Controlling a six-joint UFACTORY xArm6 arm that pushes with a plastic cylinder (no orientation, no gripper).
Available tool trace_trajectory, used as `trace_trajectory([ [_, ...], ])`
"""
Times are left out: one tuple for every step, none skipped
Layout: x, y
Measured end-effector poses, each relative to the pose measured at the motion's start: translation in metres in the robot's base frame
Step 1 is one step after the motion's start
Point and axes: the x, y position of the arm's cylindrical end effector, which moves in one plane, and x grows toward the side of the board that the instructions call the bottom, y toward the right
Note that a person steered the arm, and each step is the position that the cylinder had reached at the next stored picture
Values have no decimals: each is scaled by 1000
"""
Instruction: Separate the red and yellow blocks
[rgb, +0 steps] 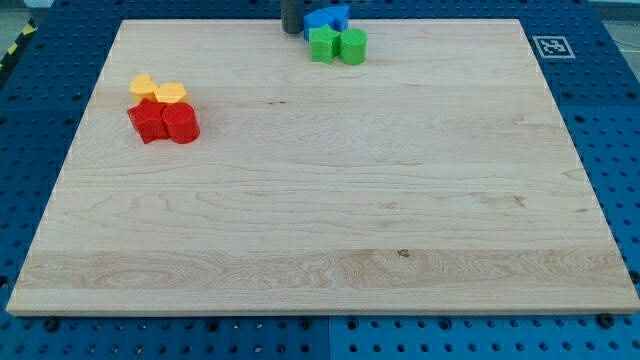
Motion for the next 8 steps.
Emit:
trace_trajectory([
  [9, -4],
  [13, -54],
  [14, -119],
  [43, -166],
  [84, -184],
  [111, -186],
  [135, -181],
  [151, -153],
])
